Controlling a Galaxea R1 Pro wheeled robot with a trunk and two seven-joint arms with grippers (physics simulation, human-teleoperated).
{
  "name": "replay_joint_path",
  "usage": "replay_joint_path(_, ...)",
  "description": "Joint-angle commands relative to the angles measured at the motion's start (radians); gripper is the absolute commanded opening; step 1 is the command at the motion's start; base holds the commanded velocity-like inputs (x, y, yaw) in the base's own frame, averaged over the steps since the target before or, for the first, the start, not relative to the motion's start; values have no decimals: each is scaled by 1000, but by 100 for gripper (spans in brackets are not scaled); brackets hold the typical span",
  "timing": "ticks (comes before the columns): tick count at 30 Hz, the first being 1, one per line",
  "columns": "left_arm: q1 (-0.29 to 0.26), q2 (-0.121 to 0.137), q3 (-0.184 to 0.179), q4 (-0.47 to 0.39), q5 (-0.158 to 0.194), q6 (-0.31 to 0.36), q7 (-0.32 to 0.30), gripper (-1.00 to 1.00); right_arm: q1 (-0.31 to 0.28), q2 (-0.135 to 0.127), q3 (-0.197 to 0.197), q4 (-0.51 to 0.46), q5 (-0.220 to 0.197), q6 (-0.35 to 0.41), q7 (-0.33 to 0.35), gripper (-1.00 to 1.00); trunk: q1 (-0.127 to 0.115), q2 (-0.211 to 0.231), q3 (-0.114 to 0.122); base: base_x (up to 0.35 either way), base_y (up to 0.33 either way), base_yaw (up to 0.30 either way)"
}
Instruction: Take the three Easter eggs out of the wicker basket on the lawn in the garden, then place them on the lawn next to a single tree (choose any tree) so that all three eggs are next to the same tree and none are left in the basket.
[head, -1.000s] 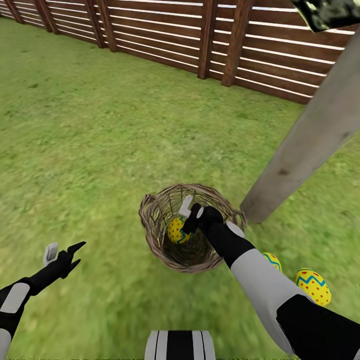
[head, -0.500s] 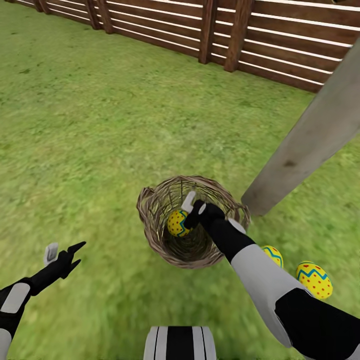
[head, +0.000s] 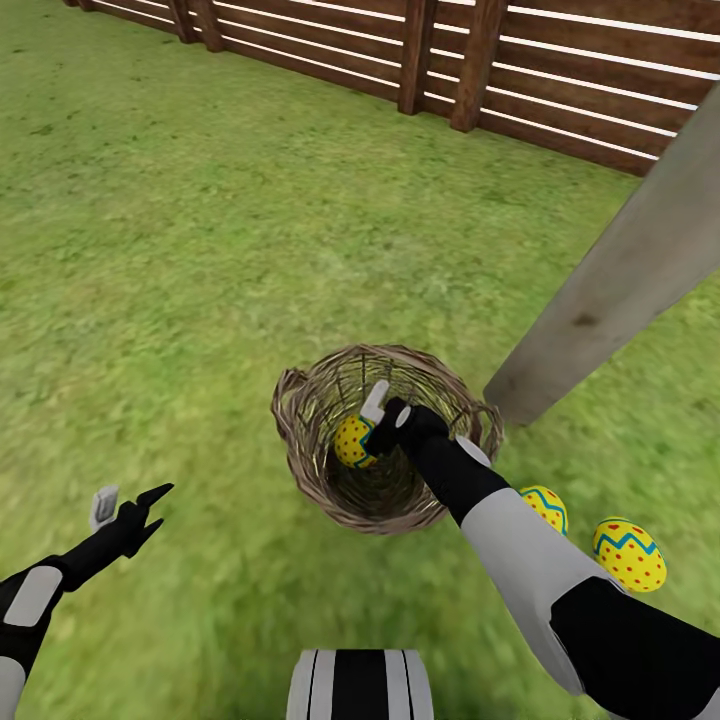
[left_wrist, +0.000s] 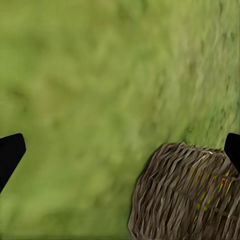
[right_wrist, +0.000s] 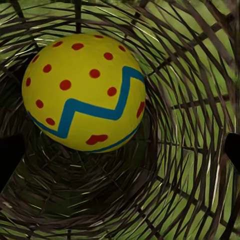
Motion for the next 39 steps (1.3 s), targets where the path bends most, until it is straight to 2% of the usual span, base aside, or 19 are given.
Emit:
replay_joint_path(1, -1, 0, 3, 1, 2, 7, -2, 100, 0, 0, 2, -5, 11, 2, 8, 100, 0, 0, -1, 0, 0, 0)
replay_joint_path(9, -1, 0, 3, 6, 4, -20, -2, 100, 8, 1, 45, -10, 11, -5, 14, 100, 0, 0, -1, 96, 27, 0)
replay_joint_path(13, -1, 0, 3, 5, 3, -21, -2, 100, 12, 1, 80, -9, 9, -5, 15, 100, 0, 0, -1, 15, 8, 0)
replay_joint_path(24, -1, -1, 3, 4, 4, -21, -9, 100, 12, 0, 91, -10, 9, -5, 10, 100, 0, 0, -1, 46, 43, 0)
replay_joint_path(39, -1, -1, 1, 1, 4, -21, -8, 100, 12, 0, 91, -22, 9, -5, 8, 100, 7, -4, -59, 0, 0, 0)
